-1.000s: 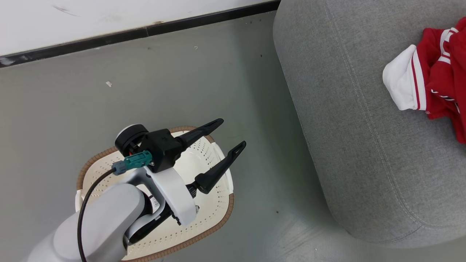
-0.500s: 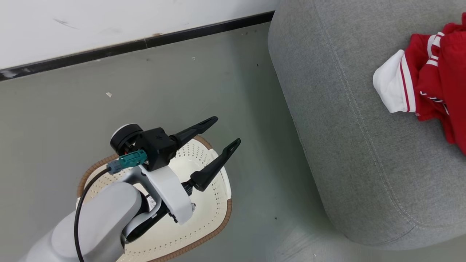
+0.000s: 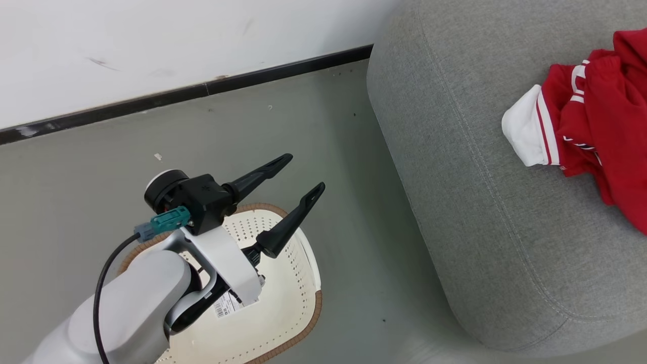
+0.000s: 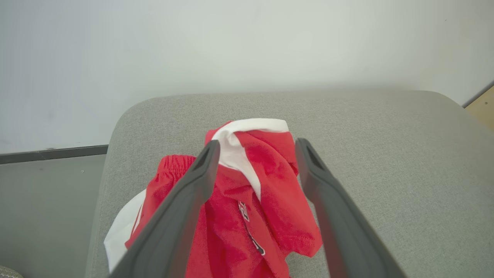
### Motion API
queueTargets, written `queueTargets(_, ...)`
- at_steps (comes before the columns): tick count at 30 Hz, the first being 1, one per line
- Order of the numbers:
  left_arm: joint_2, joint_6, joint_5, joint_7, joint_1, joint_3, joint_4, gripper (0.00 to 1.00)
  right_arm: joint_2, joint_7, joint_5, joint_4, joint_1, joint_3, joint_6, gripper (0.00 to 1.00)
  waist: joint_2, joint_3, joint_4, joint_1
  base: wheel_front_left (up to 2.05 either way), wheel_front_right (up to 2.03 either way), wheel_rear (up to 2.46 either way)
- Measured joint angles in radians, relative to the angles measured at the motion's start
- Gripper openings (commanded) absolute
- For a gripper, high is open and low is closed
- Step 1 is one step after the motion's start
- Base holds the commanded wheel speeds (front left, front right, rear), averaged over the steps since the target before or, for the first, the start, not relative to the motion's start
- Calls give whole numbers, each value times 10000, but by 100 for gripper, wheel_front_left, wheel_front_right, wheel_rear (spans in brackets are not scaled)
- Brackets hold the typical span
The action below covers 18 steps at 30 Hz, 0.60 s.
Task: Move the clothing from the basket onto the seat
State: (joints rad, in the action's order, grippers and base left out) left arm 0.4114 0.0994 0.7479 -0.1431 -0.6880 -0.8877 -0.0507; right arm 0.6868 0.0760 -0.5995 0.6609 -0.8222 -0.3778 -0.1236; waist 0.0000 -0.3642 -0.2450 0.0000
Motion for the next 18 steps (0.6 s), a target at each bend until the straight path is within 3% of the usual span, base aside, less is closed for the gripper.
queueTargets(7, -19, -186, 127, -468, 200, 447, -316, 100, 104, 397, -224, -589, -272, -207, 0, 100, 0, 487, 17, 0, 0, 0, 0)
queueTargets(18, 35, -755, 520, -876, 987, 1216, -803, 100, -341, 1174, -784, -1440, -207, -807, 0, 100, 0, 1378, 285, 0, 0, 0, 0)
